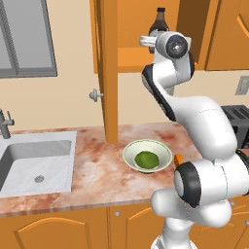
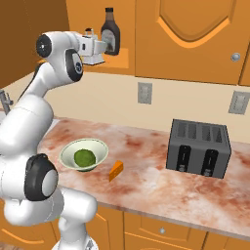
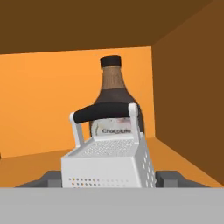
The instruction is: Pick the cheese from the fridge and the cheese grater from the cabinet and place them next to the salad bowl.
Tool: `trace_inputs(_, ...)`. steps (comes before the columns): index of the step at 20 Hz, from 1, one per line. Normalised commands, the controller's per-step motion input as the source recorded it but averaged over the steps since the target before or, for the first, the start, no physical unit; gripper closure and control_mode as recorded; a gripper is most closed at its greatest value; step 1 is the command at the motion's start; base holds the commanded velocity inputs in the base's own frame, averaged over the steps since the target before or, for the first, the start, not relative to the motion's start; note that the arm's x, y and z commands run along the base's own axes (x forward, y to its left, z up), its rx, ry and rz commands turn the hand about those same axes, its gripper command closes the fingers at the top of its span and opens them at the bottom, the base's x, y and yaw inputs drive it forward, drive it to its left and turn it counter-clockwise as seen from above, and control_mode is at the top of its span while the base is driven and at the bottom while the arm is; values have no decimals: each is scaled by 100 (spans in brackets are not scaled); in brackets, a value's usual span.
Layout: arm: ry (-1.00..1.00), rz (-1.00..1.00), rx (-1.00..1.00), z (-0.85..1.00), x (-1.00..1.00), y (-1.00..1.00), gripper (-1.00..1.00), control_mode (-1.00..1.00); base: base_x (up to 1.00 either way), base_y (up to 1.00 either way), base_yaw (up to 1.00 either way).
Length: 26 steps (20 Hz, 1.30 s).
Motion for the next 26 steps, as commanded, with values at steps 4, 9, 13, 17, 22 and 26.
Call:
trace_inputs(4, -2, 0, 0, 9, -100, 3, 100, -100, 0, 0, 0)
trace_inputs(9, -5, 0, 2, 20, -100, 7, 100, -100, 0, 0, 0)
trace_inputs(13, -4, 0, 1, 26, -100, 19, 100, -100, 0, 0, 0)
trace_inputs(17, 0, 0, 0, 5, -100, 31, 100, -100, 0, 0, 0)
trace_inputs(22, 0, 0, 0, -1, -97, 23, 100, -100, 0, 0, 0)
trace_inputs(26, 0, 0, 0, -6, -76, 9, 100, -100, 0, 0, 0)
